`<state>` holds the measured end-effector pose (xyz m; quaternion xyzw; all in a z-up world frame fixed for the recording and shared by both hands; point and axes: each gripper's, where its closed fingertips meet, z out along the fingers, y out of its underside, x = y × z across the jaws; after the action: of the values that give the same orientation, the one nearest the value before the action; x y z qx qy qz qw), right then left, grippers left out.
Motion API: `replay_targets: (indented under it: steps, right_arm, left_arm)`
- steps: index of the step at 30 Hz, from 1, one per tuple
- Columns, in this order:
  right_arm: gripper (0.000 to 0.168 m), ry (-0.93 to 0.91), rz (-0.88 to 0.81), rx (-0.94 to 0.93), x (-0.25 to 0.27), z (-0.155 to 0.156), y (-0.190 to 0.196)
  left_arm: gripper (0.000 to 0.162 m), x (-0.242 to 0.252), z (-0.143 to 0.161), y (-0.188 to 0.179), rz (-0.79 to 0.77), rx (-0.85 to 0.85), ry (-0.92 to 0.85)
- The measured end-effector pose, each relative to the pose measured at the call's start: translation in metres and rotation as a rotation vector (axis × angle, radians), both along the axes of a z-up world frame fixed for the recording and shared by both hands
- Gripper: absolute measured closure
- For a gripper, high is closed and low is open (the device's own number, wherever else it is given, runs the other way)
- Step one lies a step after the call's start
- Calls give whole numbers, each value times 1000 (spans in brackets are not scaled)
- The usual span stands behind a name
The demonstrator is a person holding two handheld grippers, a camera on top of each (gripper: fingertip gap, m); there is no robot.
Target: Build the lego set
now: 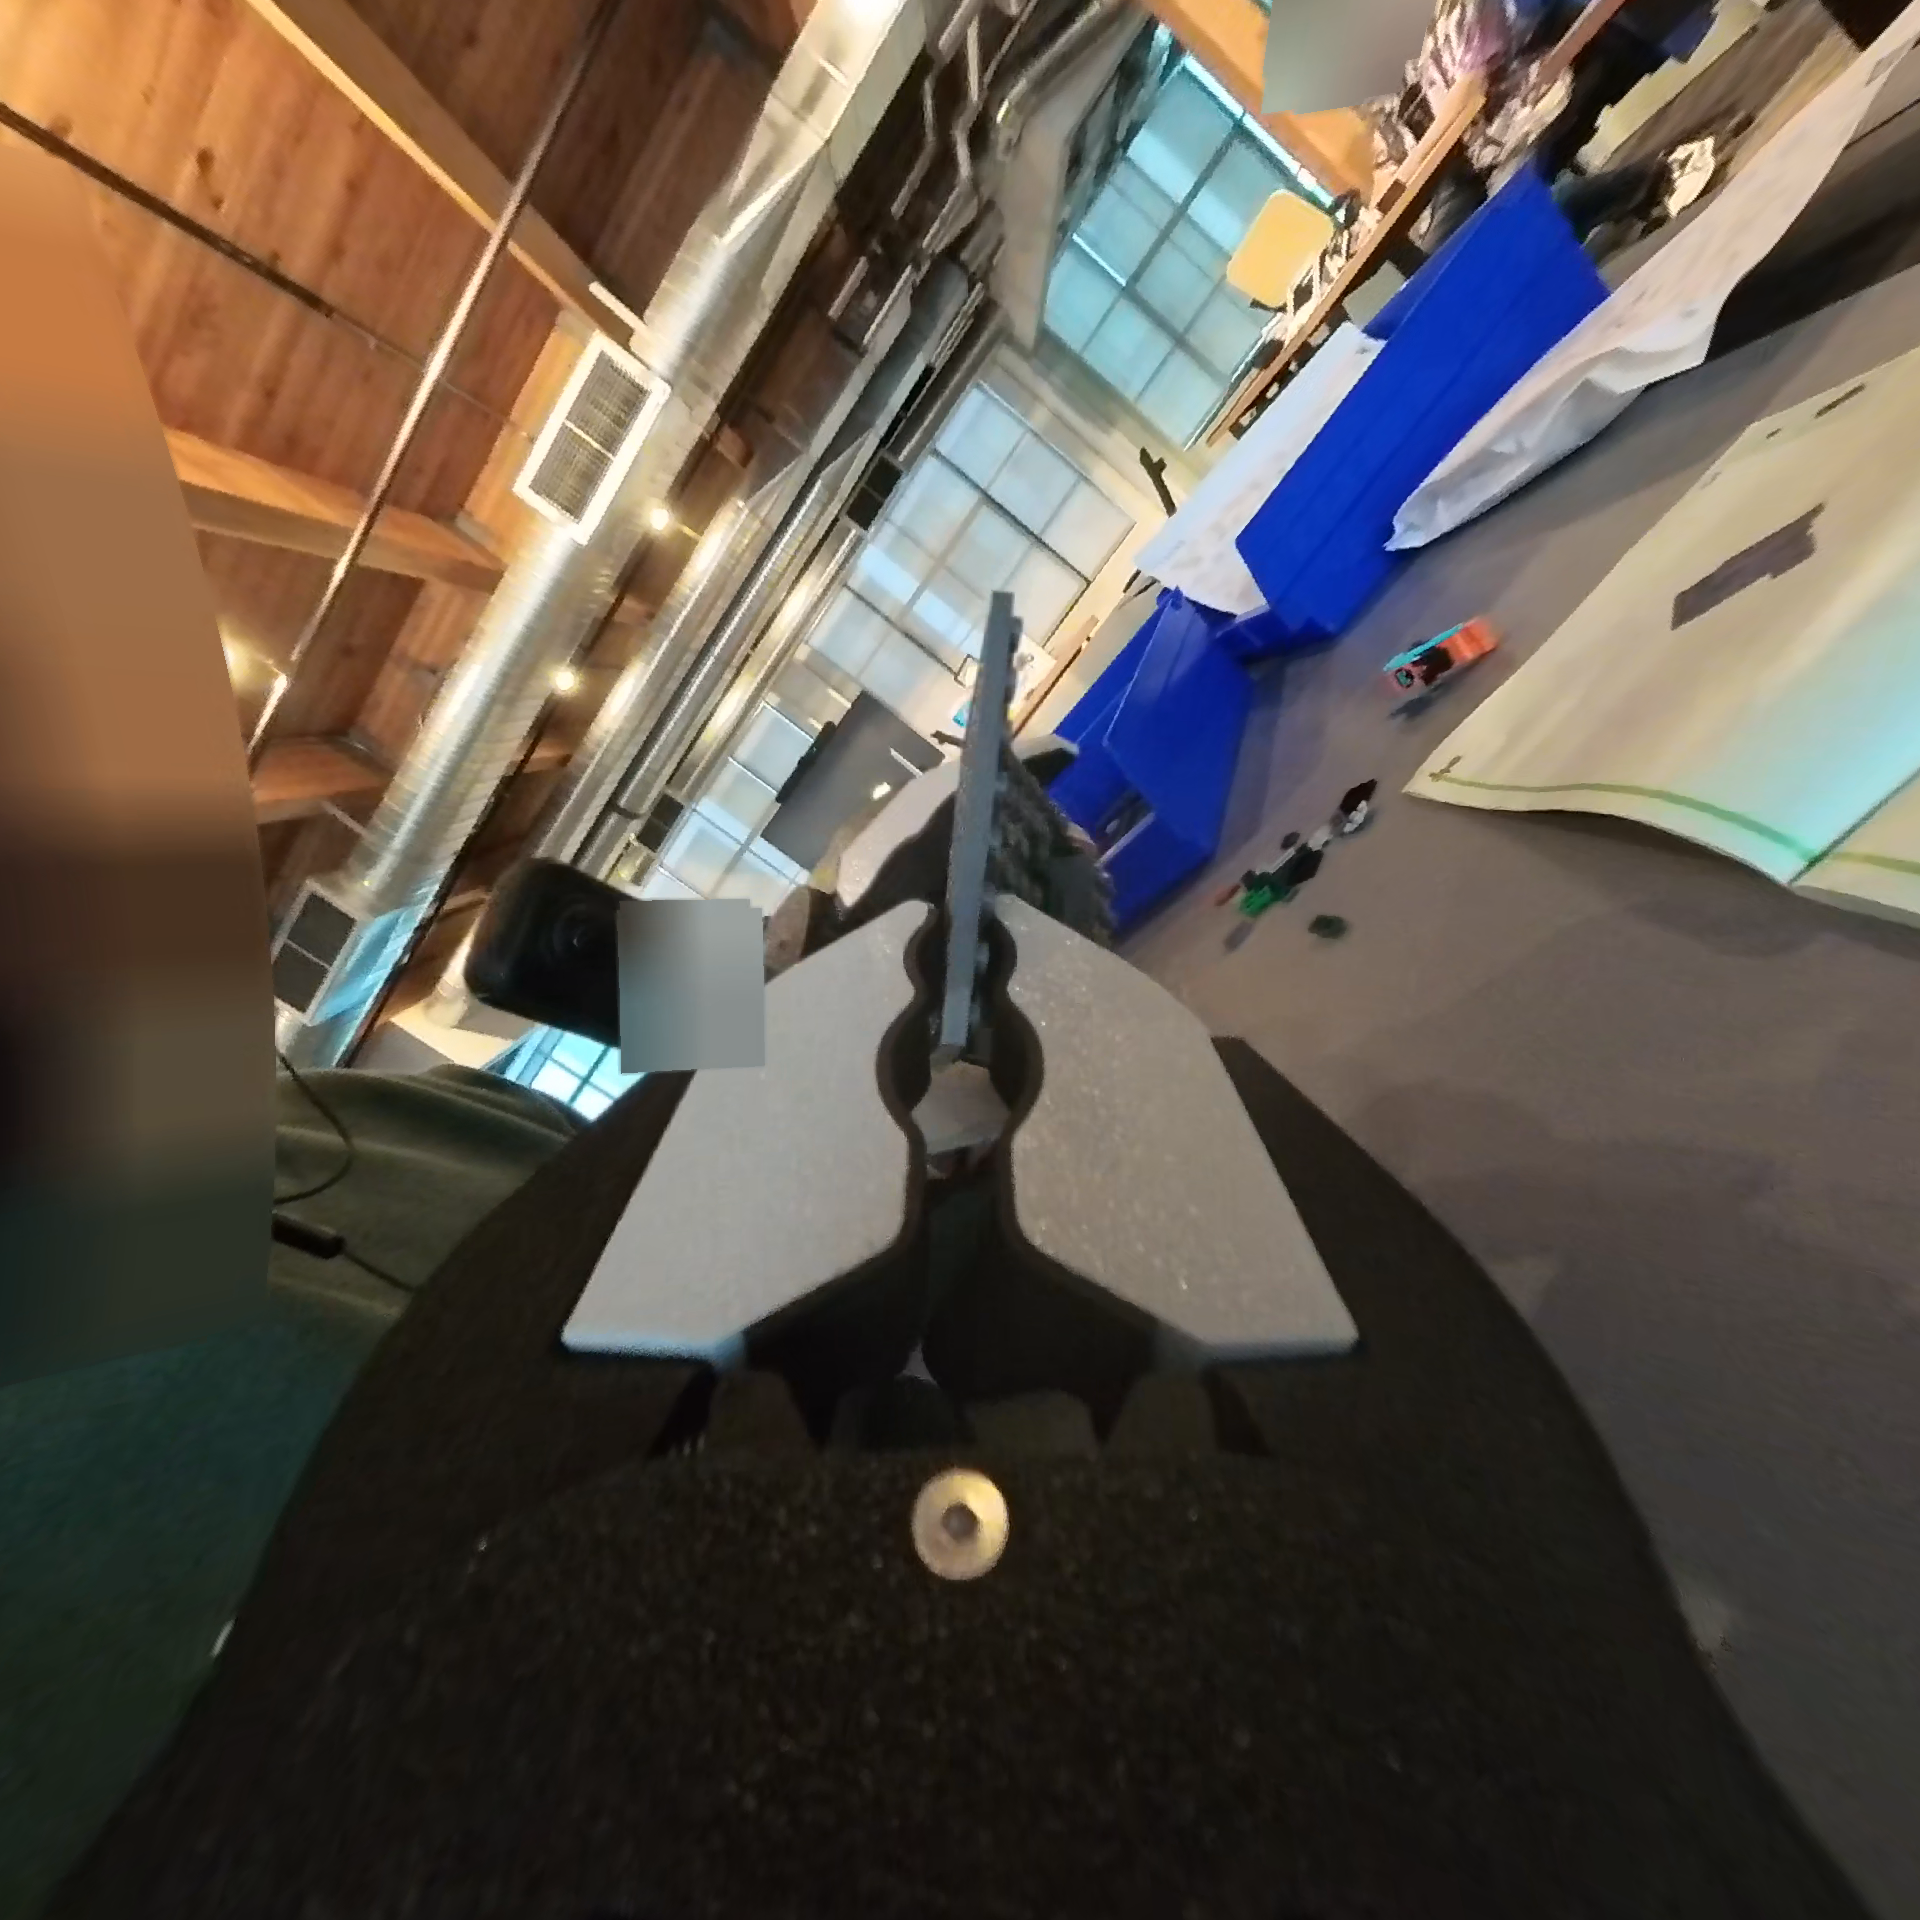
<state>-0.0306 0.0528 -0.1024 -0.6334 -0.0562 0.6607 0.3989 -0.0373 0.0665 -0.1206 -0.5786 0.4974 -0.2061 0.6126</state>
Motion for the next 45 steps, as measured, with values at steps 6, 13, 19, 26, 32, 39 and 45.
replay_targets:
  steps: [6, 13, 19, 26, 32, 39, 45]
  right_arm:
    - [157, -87, 25, 28, -5, -5, -4]
    - [161, -179, 0, 65, -5, -9, -3]
    - [161, -182, 10, 47, -6, -18, -2]
    - [162, -130, 84, -67, -3, -32, -1]
    - [162, -27, 158, -163, 1, -38, -1]
    - [162, -207, 292, -104, -1, -44, -13]
    - [162, -456, 498, -7, -8, -37, -27]
  left_arm:
    - [91, 2, 0, -2, -14, 25, 64]
    - [91, 2, -1, -4, -10, 25, 78]
    - [90, 1, -8, -4, -4, 36, 80]
    - [89, -1, -22, -6, -24, -20, 90]
    - [80, -9, -33, -12, -111, -237, 53]
    - [95, -21, -27, -26, -403, -724, -99]
    - [129, -10, -34, -46, -622, -932, -63]
